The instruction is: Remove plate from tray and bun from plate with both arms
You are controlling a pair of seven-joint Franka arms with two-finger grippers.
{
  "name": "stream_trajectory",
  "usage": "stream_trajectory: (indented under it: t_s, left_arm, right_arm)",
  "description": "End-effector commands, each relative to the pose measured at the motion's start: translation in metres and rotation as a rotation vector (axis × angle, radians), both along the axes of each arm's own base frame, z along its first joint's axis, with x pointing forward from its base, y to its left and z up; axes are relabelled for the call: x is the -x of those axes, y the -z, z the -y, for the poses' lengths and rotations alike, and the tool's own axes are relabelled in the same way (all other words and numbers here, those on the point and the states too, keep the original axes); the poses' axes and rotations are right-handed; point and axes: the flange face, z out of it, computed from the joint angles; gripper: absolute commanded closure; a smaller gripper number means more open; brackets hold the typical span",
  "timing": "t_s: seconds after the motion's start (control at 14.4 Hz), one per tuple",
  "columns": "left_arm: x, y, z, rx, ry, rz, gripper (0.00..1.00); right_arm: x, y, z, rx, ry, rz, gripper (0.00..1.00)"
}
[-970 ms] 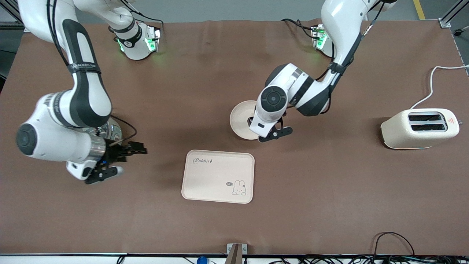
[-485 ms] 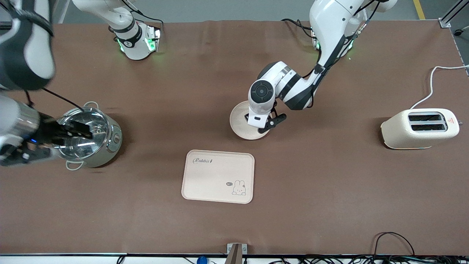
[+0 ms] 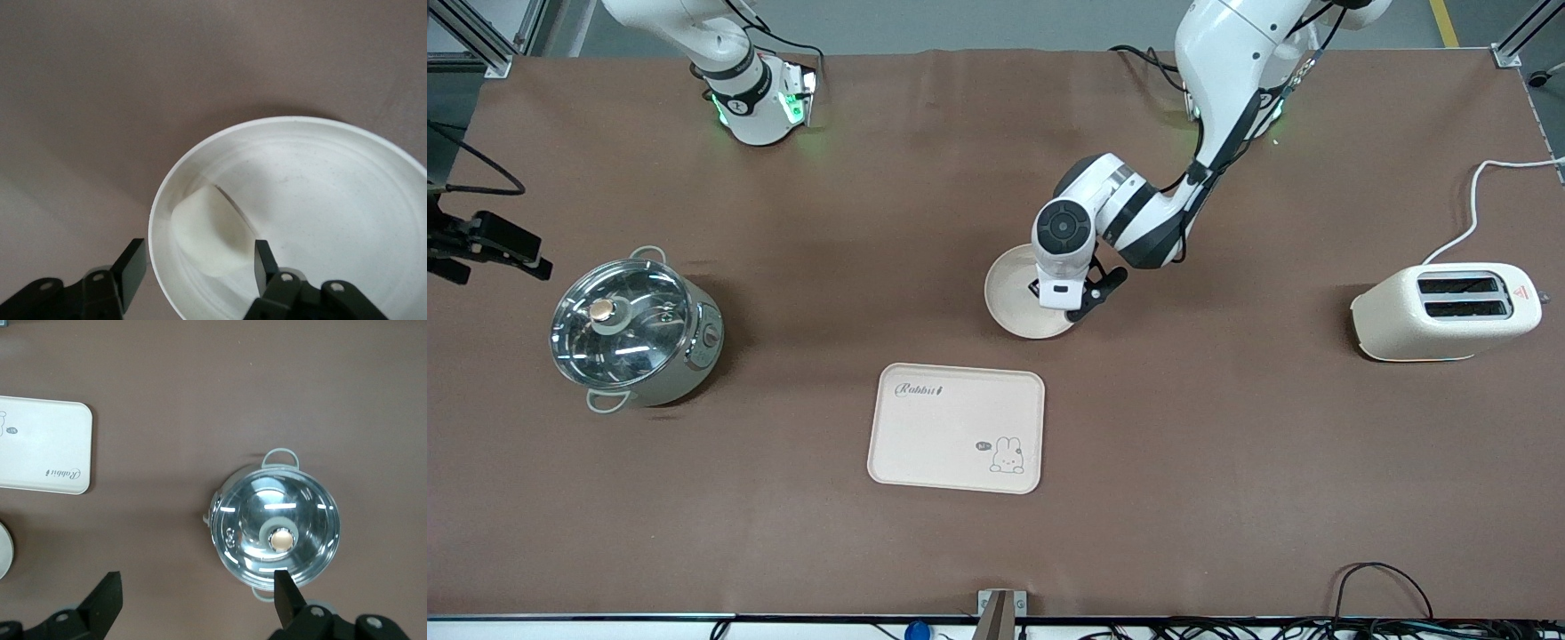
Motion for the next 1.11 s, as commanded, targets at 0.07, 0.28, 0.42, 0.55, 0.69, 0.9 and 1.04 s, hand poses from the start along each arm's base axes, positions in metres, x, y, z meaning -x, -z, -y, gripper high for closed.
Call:
stream_trajectory:
  t_s: [0.07,0.28,0.42,0.55,0.69,0.9,1.04]
  left_arm:
    - [-0.001,0.014,0.003,-0.011,-0.040,0.021,0.31]
    - [-0.002,0.015,0.004,-0.006,-0.057,0.029,0.43]
    - [-0.001,0.021,0.004,-0.010,-0.055,0.022,0.55]
    - [-0.004,0.021,0.006,-0.005,-0.059,0.024,0.66]
    - [-0.007,0.019,0.007,-0.001,-0.061,0.030,0.77]
    - [-0.009,0.013,0.010,0.007,-0.061,0.040,0.93]
    - [-0.011,0.008,0.012,0.014,-0.061,0.047,0.98]
  right_arm:
    - [0.017,-0.007,0.020,0.000,0.052,-0.004,0.00]
    - [0.017,-0.010,0.024,-0.018,0.027,0.002,0.00]
    - [0.016,-0.007,0.033,-0.017,-0.021,0.002,0.00]
    - [0.016,-0.009,0.040,0.009,-0.046,0.006,0.00]
    - [0.022,-0.011,0.033,0.035,-0.037,-0.010,0.00]
    - [0.045,-0.017,0.017,0.040,0.057,-0.002,0.00]
    - [0.062,-0.010,0.013,0.039,0.054,0.032,0.00]
